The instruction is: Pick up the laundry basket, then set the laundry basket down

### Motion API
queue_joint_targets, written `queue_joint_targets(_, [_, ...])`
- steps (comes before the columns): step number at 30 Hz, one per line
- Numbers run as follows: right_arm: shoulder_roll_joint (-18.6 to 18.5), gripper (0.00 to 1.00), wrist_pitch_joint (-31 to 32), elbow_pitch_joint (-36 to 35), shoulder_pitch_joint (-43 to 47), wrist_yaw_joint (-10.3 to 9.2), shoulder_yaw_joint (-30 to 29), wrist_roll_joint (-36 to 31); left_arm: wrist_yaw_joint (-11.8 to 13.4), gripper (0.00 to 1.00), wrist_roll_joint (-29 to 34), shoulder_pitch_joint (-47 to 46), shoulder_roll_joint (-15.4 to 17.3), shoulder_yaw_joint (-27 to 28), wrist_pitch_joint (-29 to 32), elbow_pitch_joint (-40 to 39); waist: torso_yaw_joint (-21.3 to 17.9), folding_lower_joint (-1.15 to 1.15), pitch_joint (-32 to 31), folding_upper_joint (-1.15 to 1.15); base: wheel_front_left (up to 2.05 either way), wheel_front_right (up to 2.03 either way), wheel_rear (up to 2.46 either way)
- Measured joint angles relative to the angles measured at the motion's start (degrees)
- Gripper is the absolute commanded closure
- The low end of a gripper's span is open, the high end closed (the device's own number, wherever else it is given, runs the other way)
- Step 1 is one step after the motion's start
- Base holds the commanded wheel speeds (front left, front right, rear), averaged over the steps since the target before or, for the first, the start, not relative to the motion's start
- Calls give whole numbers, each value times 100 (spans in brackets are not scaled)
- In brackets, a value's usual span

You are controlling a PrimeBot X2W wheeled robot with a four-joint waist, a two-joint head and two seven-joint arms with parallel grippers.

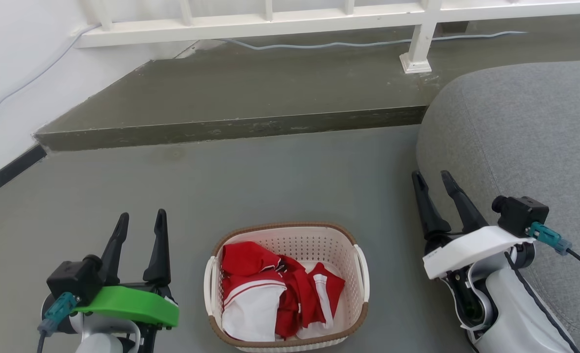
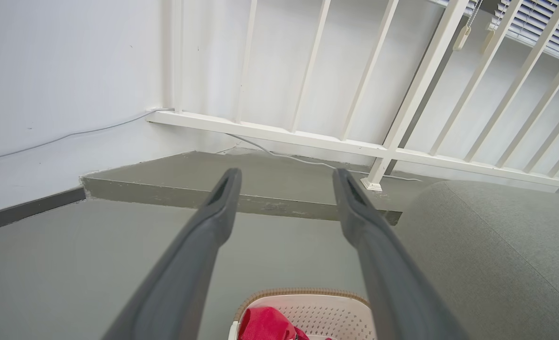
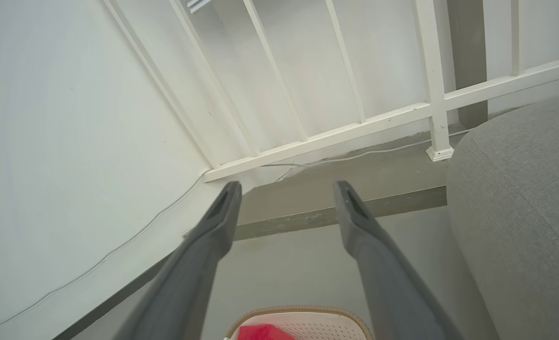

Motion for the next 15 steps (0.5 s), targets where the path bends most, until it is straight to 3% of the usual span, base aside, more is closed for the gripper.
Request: queue_joint_targets(15, [21, 0, 0, 29, -5, -3, -56, -263, -9, 0, 84, -68, -16, 56, 0, -52, -26, 0, 231, 0, 0, 0, 0])
